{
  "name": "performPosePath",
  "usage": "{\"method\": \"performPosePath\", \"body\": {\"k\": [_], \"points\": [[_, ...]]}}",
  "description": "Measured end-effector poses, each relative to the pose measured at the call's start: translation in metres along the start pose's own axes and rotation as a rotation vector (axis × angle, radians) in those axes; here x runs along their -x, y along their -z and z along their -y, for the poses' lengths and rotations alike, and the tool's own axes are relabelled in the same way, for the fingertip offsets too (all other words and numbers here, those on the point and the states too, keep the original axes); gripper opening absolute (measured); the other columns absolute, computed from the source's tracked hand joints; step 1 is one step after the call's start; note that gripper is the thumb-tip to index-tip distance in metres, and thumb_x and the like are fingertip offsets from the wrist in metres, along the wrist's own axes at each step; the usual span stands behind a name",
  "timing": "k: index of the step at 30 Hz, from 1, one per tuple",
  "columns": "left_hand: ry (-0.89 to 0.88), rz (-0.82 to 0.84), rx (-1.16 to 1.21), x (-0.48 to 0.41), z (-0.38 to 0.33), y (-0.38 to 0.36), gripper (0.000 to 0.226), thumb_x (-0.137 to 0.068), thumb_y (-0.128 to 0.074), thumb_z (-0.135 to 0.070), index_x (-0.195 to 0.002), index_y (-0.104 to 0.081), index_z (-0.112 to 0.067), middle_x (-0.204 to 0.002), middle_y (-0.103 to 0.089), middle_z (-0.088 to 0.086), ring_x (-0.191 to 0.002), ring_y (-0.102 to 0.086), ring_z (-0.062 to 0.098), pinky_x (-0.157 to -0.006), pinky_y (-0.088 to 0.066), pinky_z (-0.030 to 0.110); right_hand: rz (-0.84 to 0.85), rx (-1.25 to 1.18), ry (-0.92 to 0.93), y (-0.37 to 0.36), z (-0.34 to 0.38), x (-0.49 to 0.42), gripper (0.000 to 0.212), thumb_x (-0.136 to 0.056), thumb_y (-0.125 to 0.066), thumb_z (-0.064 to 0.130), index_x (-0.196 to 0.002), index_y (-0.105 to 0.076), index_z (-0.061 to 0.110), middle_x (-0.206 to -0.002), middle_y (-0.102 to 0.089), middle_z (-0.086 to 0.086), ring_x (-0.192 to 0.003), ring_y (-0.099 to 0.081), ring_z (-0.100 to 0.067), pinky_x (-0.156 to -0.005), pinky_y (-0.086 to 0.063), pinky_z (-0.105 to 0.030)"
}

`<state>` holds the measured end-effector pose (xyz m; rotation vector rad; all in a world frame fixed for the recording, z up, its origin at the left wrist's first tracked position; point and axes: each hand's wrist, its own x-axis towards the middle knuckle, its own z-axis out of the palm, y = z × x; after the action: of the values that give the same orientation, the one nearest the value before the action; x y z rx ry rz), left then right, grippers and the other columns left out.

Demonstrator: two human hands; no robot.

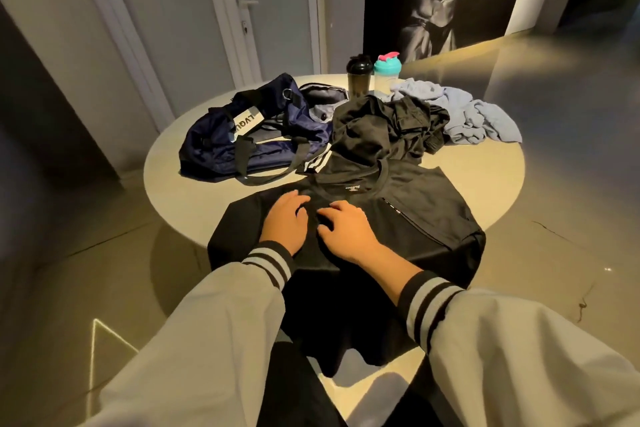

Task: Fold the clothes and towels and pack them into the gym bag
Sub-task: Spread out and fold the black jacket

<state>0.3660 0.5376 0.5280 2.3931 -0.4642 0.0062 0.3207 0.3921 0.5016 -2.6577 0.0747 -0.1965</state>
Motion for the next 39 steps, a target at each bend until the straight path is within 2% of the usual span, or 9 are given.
{"method": "performPosePath", "body": {"k": [3, 8, 12, 14, 19, 23, 27, 34, 39], "points": [[0.008, -0.120, -0.105, 0.015, 0.028, 0.020, 0.032, -0.102, -0.047, -0.014, -0.128, -0.063, -0.025, -0.152, -0.043, 0.003, -0.144, -0.031, 0.021, -0.121, -0.021, 0.037, -0.044, 0.079, -0.014, -0.003, -0.006, 0.002, 0.043, -0.097, -0.048, 0.034, -0.137, -0.058, 0.024, -0.141, -0.052, -0.006, -0.132, -0.045, -0.026, -0.112, -0.032, -0.046], [0.267, -0.030, -0.373, 0.037, 0.058, 0.027, 0.046, -0.100, -0.042, -0.053, -0.143, -0.044, -0.035, -0.164, -0.020, 0.009, -0.151, -0.011, 0.032, -0.123, -0.007, 0.049, -0.096, 0.138, 0.054, -0.013, 0.029, 0.000, 0.040, -0.096, -0.047, 0.035, -0.133, -0.059, 0.025, -0.133, -0.055, -0.002, -0.129, -0.046, -0.026, -0.106, -0.037, -0.049], [0.392, -0.027, -0.416, 0.037, 0.058, 0.025, 0.071, -0.092, -0.041, -0.070, -0.152, -0.030, -0.034, -0.165, -0.002, 0.021, -0.152, 0.007, 0.037, -0.121, 0.003, 0.052, 0.029, 0.088, 0.053, -0.030, 0.051, 0.001, 0.046, -0.101, -0.041, 0.045, -0.143, -0.049, 0.031, -0.150, -0.042, -0.002, -0.143, -0.031, -0.023, -0.118, -0.017, -0.060], [0.462, 0.004, -0.422, 0.035, 0.062, 0.029, 0.082, -0.087, -0.041, -0.078, -0.154, -0.025, -0.034, -0.164, -0.005, 0.023, -0.152, 0.006, 0.038, -0.120, 0.003, 0.053, 0.013, 0.085, 0.046, -0.030, 0.047, -0.001, 0.047, -0.100, -0.041, 0.048, -0.143, -0.049, 0.033, -0.151, -0.042, 0.000, -0.144, -0.031, -0.021, -0.119, -0.015, -0.058], [0.252, -0.057, -0.302, 0.033, 0.056, 0.033, 0.059, -0.098, -0.051, -0.048, -0.149, -0.041, -0.020, -0.155, -0.034, 0.007, -0.142, -0.031, 0.029, -0.118, -0.027, 0.044, 0.003, -0.010, 0.032, -0.027, 0.042, -0.003, 0.048, -0.099, -0.044, 0.047, -0.144, -0.049, 0.032, -0.151, -0.045, 0.006, -0.144, -0.032, -0.015, -0.121, -0.014, -0.054], [0.109, -0.181, -0.136, 0.031, 0.039, 0.031, 0.043, -0.103, -0.047, -0.019, -0.146, -0.047, -0.016, -0.151, -0.032, 0.001, -0.131, -0.041, 0.026, -0.112, -0.037, 0.041, -0.071, -0.149, 0.008, -0.023, 0.044, -0.002, 0.047, -0.102, -0.042, 0.044, -0.145, -0.049, 0.026, -0.145, -0.054, 0.005, -0.137, -0.044, -0.016, -0.118, -0.024, -0.049], [0.018, -0.085, -0.047, 0.024, 0.023, 0.032, 0.042, -0.102, -0.044, -0.005, -0.140, -0.056, -0.016, -0.143, -0.044, 0.001, -0.125, -0.050, 0.019, -0.104, -0.035, 0.020, -0.098, -0.316, -0.054, -0.024, 0.040, -0.003, 0.044, -0.101, -0.045, 0.044, -0.141, -0.054, 0.028, -0.138, -0.055, 0.000, -0.128, -0.050, -0.022, -0.111, -0.038, -0.045], [0.236, -0.032, 0.122, 0.020, 0.018, 0.031, 0.052, -0.094, -0.067, -0.016, -0.141, -0.047, -0.024, -0.137, -0.057, 0.009, -0.126, -0.054, 0.029, -0.109, -0.044, 0.043, -0.062, -0.317, -0.029, -0.014, 0.042, 0.001, 0.033, -0.104, -0.045, 0.033, -0.127, -0.067, 0.026, -0.130, -0.065, 0.003, -0.122, -0.054, -0.018, -0.115, -0.028, -0.042], [0.265, -0.082, -0.107, 0.023, 0.028, 0.036, 0.024, -0.095, -0.062, -0.029, -0.117, -0.062, -0.020, -0.112, -0.068, 0.007, -0.102, -0.062, 0.030, -0.088, -0.052, 0.039, -0.016, -0.430, -0.071, -0.008, 0.042, 0.002, 0.034, -0.104, -0.042, 0.036, -0.128, -0.065, 0.026, -0.130, -0.065, 0.004, -0.123, -0.052, -0.019, -0.119, -0.022, -0.042]]}}
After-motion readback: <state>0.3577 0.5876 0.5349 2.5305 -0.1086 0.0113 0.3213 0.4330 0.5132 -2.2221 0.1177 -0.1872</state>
